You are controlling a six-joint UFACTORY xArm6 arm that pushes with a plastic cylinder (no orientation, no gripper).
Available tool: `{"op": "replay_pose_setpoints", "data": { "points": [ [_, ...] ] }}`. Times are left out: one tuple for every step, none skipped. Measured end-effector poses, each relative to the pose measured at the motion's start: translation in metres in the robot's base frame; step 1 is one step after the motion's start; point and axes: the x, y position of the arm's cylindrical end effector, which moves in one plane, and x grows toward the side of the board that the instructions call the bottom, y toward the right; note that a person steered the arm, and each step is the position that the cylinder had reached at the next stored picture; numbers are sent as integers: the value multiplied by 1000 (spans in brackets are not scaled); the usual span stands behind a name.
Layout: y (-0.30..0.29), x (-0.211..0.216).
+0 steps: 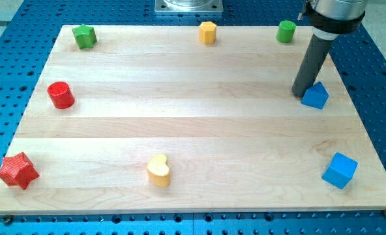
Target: Move your arm away from the blue triangle
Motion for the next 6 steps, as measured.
{"op": "replay_pose_setpoints", "data": {
  "points": [
    [0, 0],
    [3, 0],
    [3, 0],
    [-2, -4],
    [-11, -13],
    [-16, -13]
  ]
}}
